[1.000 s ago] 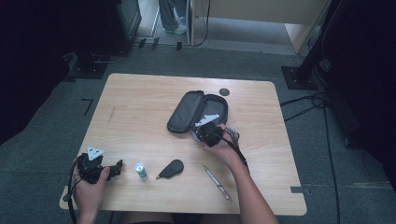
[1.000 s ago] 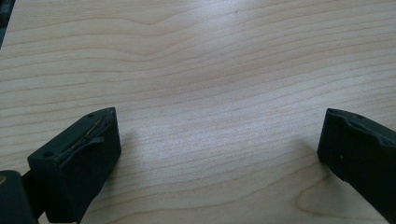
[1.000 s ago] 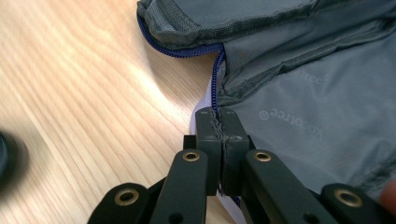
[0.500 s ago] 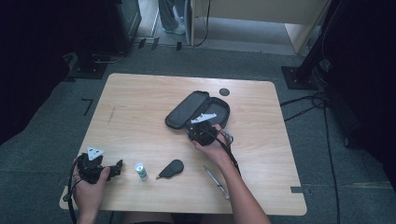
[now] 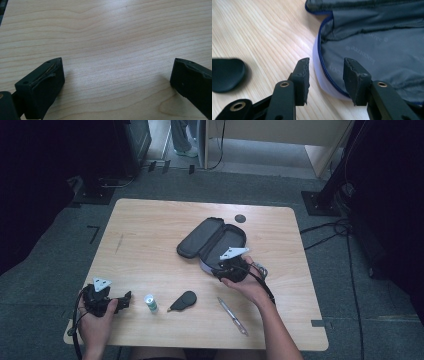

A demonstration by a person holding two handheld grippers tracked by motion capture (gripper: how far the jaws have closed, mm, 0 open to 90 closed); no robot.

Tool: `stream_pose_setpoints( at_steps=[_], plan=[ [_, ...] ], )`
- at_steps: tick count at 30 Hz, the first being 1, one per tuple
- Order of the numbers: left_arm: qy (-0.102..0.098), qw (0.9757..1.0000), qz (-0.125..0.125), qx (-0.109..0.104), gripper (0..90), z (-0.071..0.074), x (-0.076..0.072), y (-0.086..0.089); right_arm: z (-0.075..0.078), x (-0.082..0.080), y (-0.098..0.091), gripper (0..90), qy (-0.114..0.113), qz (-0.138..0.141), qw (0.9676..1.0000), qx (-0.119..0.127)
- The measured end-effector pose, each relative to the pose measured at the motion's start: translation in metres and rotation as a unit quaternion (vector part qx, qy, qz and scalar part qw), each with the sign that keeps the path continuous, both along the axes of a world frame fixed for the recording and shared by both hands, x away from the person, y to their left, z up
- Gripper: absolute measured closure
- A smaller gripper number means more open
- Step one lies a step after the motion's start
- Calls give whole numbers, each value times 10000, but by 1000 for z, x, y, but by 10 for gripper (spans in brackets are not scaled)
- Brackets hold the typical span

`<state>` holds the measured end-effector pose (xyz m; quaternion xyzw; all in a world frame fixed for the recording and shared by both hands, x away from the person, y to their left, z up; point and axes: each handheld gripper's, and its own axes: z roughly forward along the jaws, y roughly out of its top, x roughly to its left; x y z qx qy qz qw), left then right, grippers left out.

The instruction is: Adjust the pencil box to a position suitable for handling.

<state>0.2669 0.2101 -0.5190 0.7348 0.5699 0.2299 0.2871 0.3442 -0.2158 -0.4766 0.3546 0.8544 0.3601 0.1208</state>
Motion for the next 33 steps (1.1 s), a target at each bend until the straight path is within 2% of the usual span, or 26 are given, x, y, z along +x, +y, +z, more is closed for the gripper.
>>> stream_pose_setpoints(
  at_steps=[2, 4, 5, 6, 8, 10, 12, 15, 16, 17, 19, 20, 26, 27, 29, 32, 33],
  plan=[
    [0, 10000, -1, 1, 0, 0, 0, 0, -3, 0, 0, 604, 8, 35, 9999, -103],
    [0, 10000, -3, 2, 0, 0, 0, 0, -4, -1, 3, 682, -45, 49, 9997, -256],
    [1, 10000, 0, 1, 0, 0, 0, 0, -4, -3, 7, 810, -141, 59, 9991, -392],
    [1, 10000, 0, 1, 0, 0, 0, 0, -4, -3, 7, 810, -141, 59, 9991, -392],
    [0, 10000, -1, -1, 0, 0, 0, 0, -2, -4, 15, 880, -119, 110, 9991, -391],
    [0, 10000, -1, 1, 0, 0, 0, 0, -2, -4, 18, 886, -117, 135, 9991, -393],
    [0, 10000, -2, 1, 0, 0, 0, 0, -1, -6, 25, 891, -68, 44, 9991, -409],
    [3, 10000, -1, 0, 0, 0, 0, 0, 2, -7, 40, 893, 25, -251, 9989, -384],
    [3, 10000, -1, 0, 0, 0, 0, 0, 2, -7, 40, 893, 25, -251, 9989, -384],
    [4, 10000, -1, 1, 0, 0, 0, 0, 3, -8, 49, 893, 74, -433, 9985, -329],
    [2, 10000, -1, 0, 0, 0, 0, 0, 3, -8, 53, 893, 95, -496, 9982, -327],
    [-1, 10000, -2, -2, 0, 0, 0, 0, 2, -9, 62, 892, 178, -699, 9970, -281],
    [3, 10000, -2, 0, 0, 0, 0, 0, 1, -7, 75, 880, 257, -854, 9959, -115],
    [3, 10000, -2, 1, 0, 0, 0, 0, 2, -8, 78, 832, 181, -787, 9967, -119],
    [3, 10000, -2, 1, 0, 0, 0, 0, 4, -8, 76, 761, 157, -711, 9973, -17],
    [3, 10000, -3, 0, 0, 0, 0, 0, 9, -7, 70, 733, 121, -739, 9972, 88],
    [3, 10000, -2, 0, 0, 0, 0, 0, 14, -5, 62, 723, 69, -804, 9966, 178]
  ],
)
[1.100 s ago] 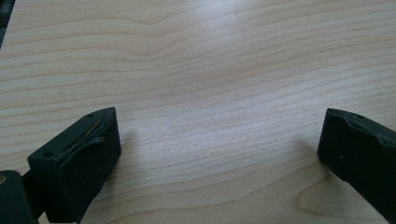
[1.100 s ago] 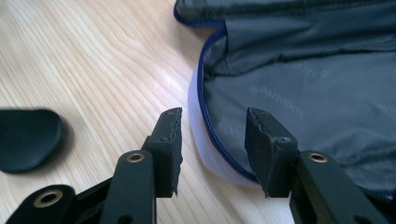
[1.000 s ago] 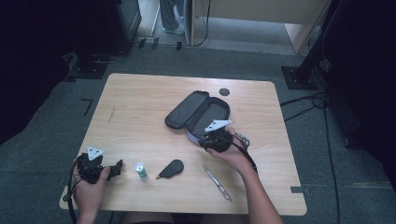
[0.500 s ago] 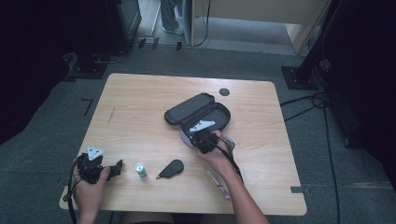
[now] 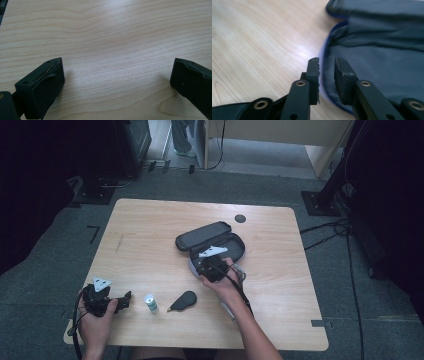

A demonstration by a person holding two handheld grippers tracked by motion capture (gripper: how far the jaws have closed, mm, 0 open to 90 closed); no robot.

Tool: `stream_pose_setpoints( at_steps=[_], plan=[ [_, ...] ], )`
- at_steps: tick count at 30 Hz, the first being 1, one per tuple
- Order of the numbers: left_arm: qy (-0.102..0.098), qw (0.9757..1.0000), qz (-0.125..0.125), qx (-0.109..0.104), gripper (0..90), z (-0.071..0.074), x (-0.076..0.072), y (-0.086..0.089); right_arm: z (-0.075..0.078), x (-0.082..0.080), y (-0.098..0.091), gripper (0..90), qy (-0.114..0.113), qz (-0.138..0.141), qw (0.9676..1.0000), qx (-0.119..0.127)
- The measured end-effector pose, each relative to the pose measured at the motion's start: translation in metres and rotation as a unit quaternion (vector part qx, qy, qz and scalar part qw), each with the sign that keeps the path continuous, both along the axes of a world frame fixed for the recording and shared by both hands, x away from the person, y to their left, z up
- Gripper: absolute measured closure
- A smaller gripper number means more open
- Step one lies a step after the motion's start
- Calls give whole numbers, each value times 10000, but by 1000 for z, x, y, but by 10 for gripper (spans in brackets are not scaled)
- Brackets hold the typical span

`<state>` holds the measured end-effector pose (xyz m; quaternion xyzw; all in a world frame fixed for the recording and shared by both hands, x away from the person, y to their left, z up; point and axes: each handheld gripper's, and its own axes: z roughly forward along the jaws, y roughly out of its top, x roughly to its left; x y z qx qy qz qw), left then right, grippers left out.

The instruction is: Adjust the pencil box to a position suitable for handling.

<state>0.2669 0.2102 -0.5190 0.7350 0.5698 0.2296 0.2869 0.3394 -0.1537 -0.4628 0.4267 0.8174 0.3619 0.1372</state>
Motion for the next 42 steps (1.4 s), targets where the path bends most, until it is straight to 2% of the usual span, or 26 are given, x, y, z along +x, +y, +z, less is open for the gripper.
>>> stream_pose_setpoints(
  at_steps=[2, 3, 4, 5, 7, 8, 9, 11, 12, 13, 14, 16, 17, 18, 20, 22, 23, 24, 25, 28, 32, 33, 40, 41, 42],
  plan=[
    [-4, 10000, 1, 0, 0, 0, 0, 0, 8, 6, -17, 724, -65, -202, 9997, 99],
    [-3, 10000, 2, 0, 0, 0, 0, 0, 15, 15, -35, 737, -169, -518, 9984, 163],
    [-3, 10000, 2, 0, 0, 0, 0, 0, 17, 18, -42, 740, -179, -643, 9976, 178],
    [-3, 10000, 1, -1, 0, 0, 0, 0, 17, 18, -42, 740, -179, -643, 9976, 178],
    [-3, 10000, 1, -2, 0, 0, 0, 0, 22, 32, -67, 743, -272, -971, 9948, 126],
    [-3, 10000, 1, -2, 0, 0, 0, 0, 22, 32, -67, 743, -272, -971, 9948, 126],
    [-4, 10000, 2, -2, 0, 0, 0, 0, 22, 41, -78, 759, -325, -1133, 9930, 75],
    [-4, 10000, 1, 0, 0, 0, 0, 0, 20, 50, -88, 759, -298, -1228, 9920, 40],
    [-4, 10000, 1, 0, 0, 0, 0, 0, 20, 50, -88, 759, -298, -1228, 9920, 40],
    [-5, 10000, 2, -1, 0, 0, 0, 0, 18, 55, -91, 754, -346, -1304, 9909, -32],
    [-4, 10000, 1, 0, 0, 0, 0, 0, 15, 64, -98, 734, -347, -1482, 9883, -56],
    [-4, 10000, 1, 0, 0, 0, 0, 0, 14, 67, -100, 727, -377, -1518, 9877, -84],
    [-3, 10000, 3, -2, 0, 0, 0, 0, 10, 75, -104, 694, -353, -1651, 9856, -115],
    [-3, 10000, 3, -2, 0, 0, 0, 0, 10, 75, -104, 694, -353, -1651, 9856, -115],
    [-8, 10000, 0, -4, 0, 0, 0, 0, 4, 84, -105, 688, -278, -1680, 9850, -278],
    [-4, 10000, 2, -2, 0, 0, 0, 0, 2, 85, -105, 692, -290, -1690, 9848, -276],
    [-6, 10000, 1, -3, 0, 0, 0, 0, -2, 88, -105, 757, -138, -1760, 9834, -430],
    [-5, 10000, 0, -2, 0, 0, 0, 0, -3, 89, -105, 800, -113, -1816, 9819, -534],
    [-4, 10000, 2, -2, 0, 0, 0, 0, -4, 89, -107, 855, -35, -1866, 9810, -539],
    [-4, 10000, 0, -1, 0, 0, 0, 0, -5, 87, -108, 900, 78, -1896, 9801, -578],
    [-4, 10000, 1, 1, 0, 0, 0, 0, -2, 81, -110, 900, 90, -1893, 9809, -438],
    [-5, 10000, 2, -2, 0, 0, 0, 0, 2, 75, -113, 900, 136, -1963, 9801, -264],
    [-5, 10000, 0, 1, 0, 0, 0, 0, 7, 70, -121, 891, 3, -1995, 9799, -54],
    [-4, 10000, 0, 1, 0, 0, 0, 0, 7, 74, -122, 796, -83, -1941, 9809, 39],
    [-4, 10000, 0, 1, 0, 0, 0, 0, 7, 75, -121, 789, -124, -1926, 9812, -38]
  ],
)
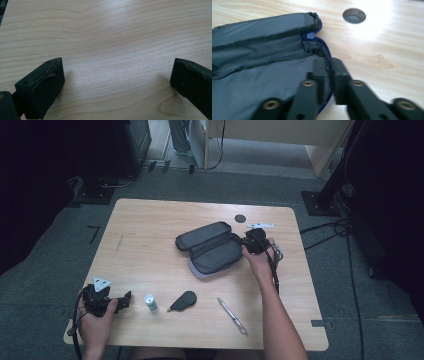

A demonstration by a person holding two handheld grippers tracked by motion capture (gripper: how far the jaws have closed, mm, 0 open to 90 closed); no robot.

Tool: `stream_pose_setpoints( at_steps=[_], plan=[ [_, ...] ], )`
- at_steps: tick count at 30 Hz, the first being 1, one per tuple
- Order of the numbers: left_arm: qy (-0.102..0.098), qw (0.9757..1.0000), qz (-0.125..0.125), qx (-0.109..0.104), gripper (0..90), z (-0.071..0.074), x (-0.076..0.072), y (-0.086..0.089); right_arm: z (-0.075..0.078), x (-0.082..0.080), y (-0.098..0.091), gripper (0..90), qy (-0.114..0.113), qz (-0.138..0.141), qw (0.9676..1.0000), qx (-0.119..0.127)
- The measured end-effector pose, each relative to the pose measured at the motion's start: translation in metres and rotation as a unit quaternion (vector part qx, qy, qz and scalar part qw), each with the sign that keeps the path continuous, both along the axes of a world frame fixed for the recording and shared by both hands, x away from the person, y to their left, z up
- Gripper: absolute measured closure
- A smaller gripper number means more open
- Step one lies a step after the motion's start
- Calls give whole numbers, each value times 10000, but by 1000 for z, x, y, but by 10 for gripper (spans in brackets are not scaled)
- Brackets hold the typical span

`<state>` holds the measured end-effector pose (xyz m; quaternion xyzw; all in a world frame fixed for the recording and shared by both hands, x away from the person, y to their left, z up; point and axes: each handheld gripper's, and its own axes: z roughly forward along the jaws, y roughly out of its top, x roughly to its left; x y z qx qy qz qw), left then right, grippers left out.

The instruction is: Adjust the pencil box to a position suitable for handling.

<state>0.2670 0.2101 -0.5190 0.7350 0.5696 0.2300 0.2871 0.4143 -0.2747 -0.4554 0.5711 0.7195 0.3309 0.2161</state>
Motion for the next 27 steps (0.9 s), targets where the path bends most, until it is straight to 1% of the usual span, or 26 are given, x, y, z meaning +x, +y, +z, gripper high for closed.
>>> stream_pose_setpoints(
  at_steps=[1, 2, 4, 5, 6, 7, 8, 9, 10, 11, 12, 13, 14, 15, 16, 17, 18, 19, 20, 21, 22, 24, 25, 26, 27],
  plan=[
    [0, 10000, 0, 0, 0, 0, 0, 0, 1, 2, 1, 775, -18, 33, 9999, -117],
    [0, 10000, 1, -2, 0, 0, 0, 0, 1, 4, 4, 754, -51, 96, 9998, -140],
    [0, 10000, 0, -1, 0, 0, 0, 0, 0, 6, 5, 742, -58, 95, 9998, -183],
    [0, 10000, 3, -3, 0, 0, 0, 0, -3, 13, 8, 711, -47, 74, 9995, -301],
    [0, 10000, 2, -3, 0, 0, 0, 0, -5, 17, 8, 705, -22, 77, 9994, -327],
    [0, 10000, 2, -3, 0, 0, 0, 0, -5, 17, 8, 705, -22, 77, 9994, -327],
    [0, 10000, 0, -1, 0, 0, 0, 0, -11, 23, 10, 671, 76, 131, 9995, -292],
    [0, 10000, 0, 0, 0, 0, 0, 0, -11, 23, 10, 671, 76, 131, 9995, -292],
    [0, 10000, 0, -1, 0, 0, 0, 0, -18, 30, 12, 612, 40, 319, 9989, -330],
    [-1, 10000, 0, 0, 0, 0, 0, 0, -22, 32, 12, 617, 39, 342, 9986, -401],
    [-1, 10000, 0, 0, 0, 0, 0, 0, -22, 32, 12, 617, 39, 342, 9986, -401],
    [1, 10000, 0, 0, 0, 0, 0, 0, -27, 35, 13, 663, 112, 381, 9983, -415],
    [0, 10000, -1, 0, 0, 0, 0, 0, -29, 35, 12, 709, 160, 389, 9982, -427],
    [0, 10000, -1, 1, 0, 0, 0, 0, -30, 36, 12, 766, 240, 352, 9978, -502],
    [0, 10000, -1, 1, 0, 0, 0, 0, -30, 36, 12, 766, 240, 352, 9978, -502],
    [0, 10000, 2, -2, 0, 0, 0, 0, -30, 35, 11, 851, 364, 241, 9973, -597],
    [-1, 10000, 1, -3, 0, 0, 0, 0, -27, 33, 8, 885, 569, 107, 9975, -397],
    [-1, 10000, 1, -3, 0, 0, 0, 0, -27, 33, 8, 885, 569, 107, 9975, -397],
    [-1, 10000, 1, -3, 0, 0, 0, 0, -25, 32, 7, 887, 627, 68, 9973, -375],
    [0, 10000, 3, -3, 0, 0, 0, 0, -21, 26, 7, 889, 685, 8, 9970, -349],
    [0, 10000, 3, -3, 0, 0, 0, 0, -21, 26, 7, 889, 685, 8, 9970, -349],
    [0, 10000, 2, -2, 0, 0, 0, 0, -18, 18, 5, 890, 726, -152, 9970, -211],
    [-1, 10000, 1, 0, 0, 0, 0, 0, -16, 10, 5, 890, 727, -314, 9968, -126],
    [-2, 10000, 0, 0, 0, 0, 0, 0, -16, 7, 5, 890, 752, -373, 9964, -91],
    [-1, 10000, 0, 1, 0, 0, 0, 0, -15, 3, 4, 890, 773, -487, 9958, -9]
  ],
)
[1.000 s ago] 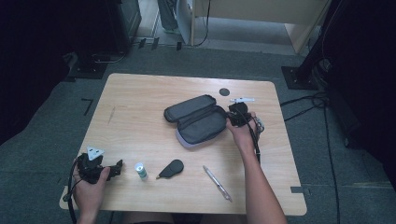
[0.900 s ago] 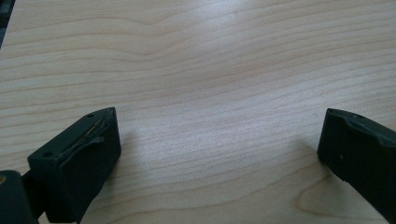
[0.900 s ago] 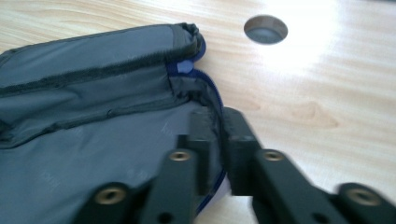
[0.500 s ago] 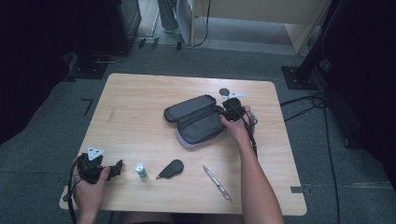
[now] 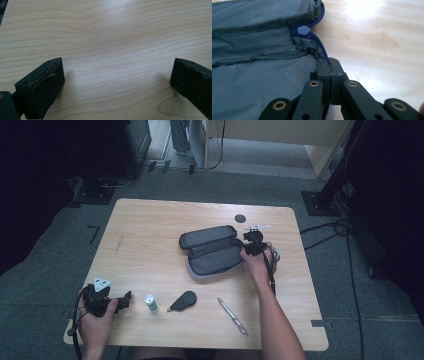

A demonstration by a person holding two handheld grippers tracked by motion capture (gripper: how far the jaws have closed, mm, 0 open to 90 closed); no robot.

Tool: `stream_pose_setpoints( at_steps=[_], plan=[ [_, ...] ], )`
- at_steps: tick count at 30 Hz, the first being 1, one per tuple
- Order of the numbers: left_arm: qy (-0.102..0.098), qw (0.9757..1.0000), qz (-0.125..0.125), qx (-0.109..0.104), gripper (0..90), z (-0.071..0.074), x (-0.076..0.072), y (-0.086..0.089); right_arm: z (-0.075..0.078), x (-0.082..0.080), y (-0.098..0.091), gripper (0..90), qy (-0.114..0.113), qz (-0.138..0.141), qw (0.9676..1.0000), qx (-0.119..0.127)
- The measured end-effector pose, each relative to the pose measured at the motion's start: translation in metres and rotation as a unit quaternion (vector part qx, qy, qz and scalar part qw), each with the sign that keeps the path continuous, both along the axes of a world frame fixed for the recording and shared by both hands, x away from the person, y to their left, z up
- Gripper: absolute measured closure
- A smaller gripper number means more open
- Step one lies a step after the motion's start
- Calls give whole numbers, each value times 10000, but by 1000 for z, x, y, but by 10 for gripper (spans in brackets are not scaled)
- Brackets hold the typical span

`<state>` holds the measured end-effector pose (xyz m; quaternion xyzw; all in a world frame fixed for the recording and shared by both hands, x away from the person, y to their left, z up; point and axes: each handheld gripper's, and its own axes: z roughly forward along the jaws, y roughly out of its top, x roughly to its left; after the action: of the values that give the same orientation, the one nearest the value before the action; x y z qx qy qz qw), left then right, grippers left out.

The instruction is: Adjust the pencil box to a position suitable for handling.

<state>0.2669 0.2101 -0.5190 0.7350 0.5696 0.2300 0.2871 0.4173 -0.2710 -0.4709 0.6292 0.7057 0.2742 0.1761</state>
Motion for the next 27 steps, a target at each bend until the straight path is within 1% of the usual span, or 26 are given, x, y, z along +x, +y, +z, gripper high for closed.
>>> stream_pose_setpoints(
  at_steps=[1, 2, 3, 4, 5, 6, 7, 8, 9, 10, 11, 12, 13, 14, 16, 18, 19, 20, 22, 23, 24, 25, 27],
  plan=[
    [0, 10000, 0, 0, 0, 0, 0, 0, 0, 0, 0, 890, 0, 0, 10000, 0],
    [0, 10000, 2, -1, 0, 0, 0, 0, 0, -10, -2, 890, 59, -264, 9996, 97],
    [0, 10000, 2, -1, 0, 0, 0, 0, 0, -10, -2, 890, 59, -264, 9996, 97],
    [2, 10000, 0, 0, 0, 0, 0, 0, 1, -19, -3, 890, 52, -402, 9991, 77],
    [2, 10000, 0, 0, 0, 0, 0, 0, 1, -19, -3, 890, 52, -402, 9991, 77],
    [-1, 10000, 1, -1, 0, 0, 0, 0, 1, -27, -5, 890, 39, -600, 9981, 134],
    [0, 10000, 1, 0, 0, 0, 0, 0, 0, -31, -5, 890, 55, -664, 9976, 193],
    [0, 10000, 0, 1, 0, 0, 0, 0, 0, -31, -5, 890, 55, -664, 9976, 193],
    [0, 10000, 0, 1, 0, 0, 0, 0, -1, -34, -6, 890, 34, -721, 9971, 228],
    [-2, 10000, 1, 0, 0, 0, 0, 0, -4, -41, -4, 889, 36, -792, 9967, 193],
    [-2, 10000, 1, 0, 0, 0, 0, 0, -4, -41, -4, 889, 36, -792, 9967, 193],
    [-1, 10000, 1, 0, 0, 0, 0, 0, -8, -47, -3, 889, 38, -806, 9965, 215],
    [-1, 10000, 1, 0, 0, 0, 0, 0, -8, -47, -3, 889, 38, -806, 9965, 215],
    [2, 10000, -2, 1, 0, 0, 0, 0, -11, -51, -2, 888, 34, -814, 9961, 332],
    [3, 10000, 1, -1, 0, 0, 0, 0, -11, -55, -1, 885, 34, -779, 9961, 415],
    [5, 10000, -1, 0, 0, 0, 0, 0, -11, -57, 0, 880, 34, -751, 9962, 437],
    [5, 10000, 2, -1, 0, 0, 0, 0, -11, -59, 1, 863, 48, -726, 9963, 466],
    [6, 10000, -1, 1, 0, 0, 0, 0, -11, -62, 2, 827, 44, -640, 9969, 464],
    [5, 10000, 0, 1, 0, 0, 0, 0, -10, -64, 2, 788, 22, -606, 9969, 504],
    [5, 10000, 0, 1, 0, 0, 0, 0, -10, -64, 2, 788, 22, -606, 9969, 504],
    [4, 10000, 1, 0, 0, 0, 0, 0, -9, -64, 1, 777, -68, -550, 9973, 481],
    [4, 10000, 1, 0, 0, 0, 0, 0, -9, -64, 1, 777, -68, -550, 9973, 481],
    [6, 10000, 2, -2, 0, 0, 0, 0, -9, -63, 0, 832, 7, -497, 9979, 404]
  ],
)
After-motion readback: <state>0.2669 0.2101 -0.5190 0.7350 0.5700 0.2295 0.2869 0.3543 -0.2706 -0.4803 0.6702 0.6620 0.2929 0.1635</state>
